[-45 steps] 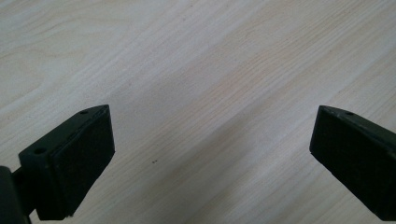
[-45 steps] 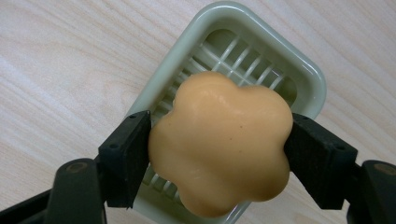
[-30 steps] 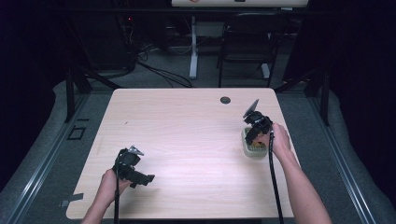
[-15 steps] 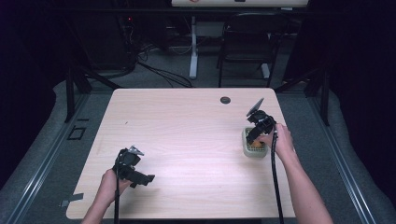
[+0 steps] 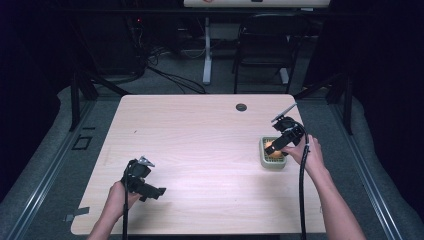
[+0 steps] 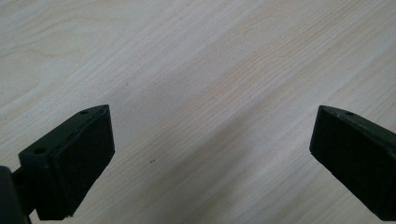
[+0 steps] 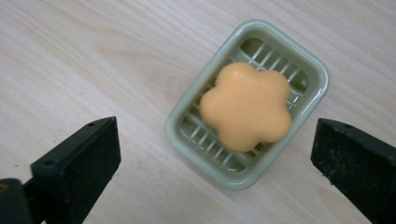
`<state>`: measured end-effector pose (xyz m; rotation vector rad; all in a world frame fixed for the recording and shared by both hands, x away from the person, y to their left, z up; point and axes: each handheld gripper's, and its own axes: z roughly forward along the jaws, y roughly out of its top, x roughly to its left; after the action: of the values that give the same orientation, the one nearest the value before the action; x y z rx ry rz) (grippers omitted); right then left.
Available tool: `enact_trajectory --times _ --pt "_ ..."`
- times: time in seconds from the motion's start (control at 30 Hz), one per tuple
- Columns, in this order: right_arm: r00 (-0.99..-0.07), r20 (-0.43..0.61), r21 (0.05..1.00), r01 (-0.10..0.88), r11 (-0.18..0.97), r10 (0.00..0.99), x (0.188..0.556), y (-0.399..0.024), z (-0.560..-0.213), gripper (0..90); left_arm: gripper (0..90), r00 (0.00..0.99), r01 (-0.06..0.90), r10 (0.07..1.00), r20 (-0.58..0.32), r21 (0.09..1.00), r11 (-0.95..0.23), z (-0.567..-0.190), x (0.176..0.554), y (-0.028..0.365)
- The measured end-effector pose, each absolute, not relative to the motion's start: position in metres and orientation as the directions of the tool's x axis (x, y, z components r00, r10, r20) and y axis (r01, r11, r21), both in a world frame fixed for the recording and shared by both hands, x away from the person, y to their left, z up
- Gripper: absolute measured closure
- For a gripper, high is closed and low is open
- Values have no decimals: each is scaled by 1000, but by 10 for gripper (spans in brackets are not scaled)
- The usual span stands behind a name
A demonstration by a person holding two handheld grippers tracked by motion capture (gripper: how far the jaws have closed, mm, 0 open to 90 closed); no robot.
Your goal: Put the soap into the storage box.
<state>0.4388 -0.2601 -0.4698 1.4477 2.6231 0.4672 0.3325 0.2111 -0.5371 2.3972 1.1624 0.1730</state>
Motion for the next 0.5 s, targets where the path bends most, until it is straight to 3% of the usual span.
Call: enact_trajectory --times 0.5 --pt "-606 69 388 748 538 793 389 -254 -448 0 0 632 711 770 -88 460 -531 -537 333 211"
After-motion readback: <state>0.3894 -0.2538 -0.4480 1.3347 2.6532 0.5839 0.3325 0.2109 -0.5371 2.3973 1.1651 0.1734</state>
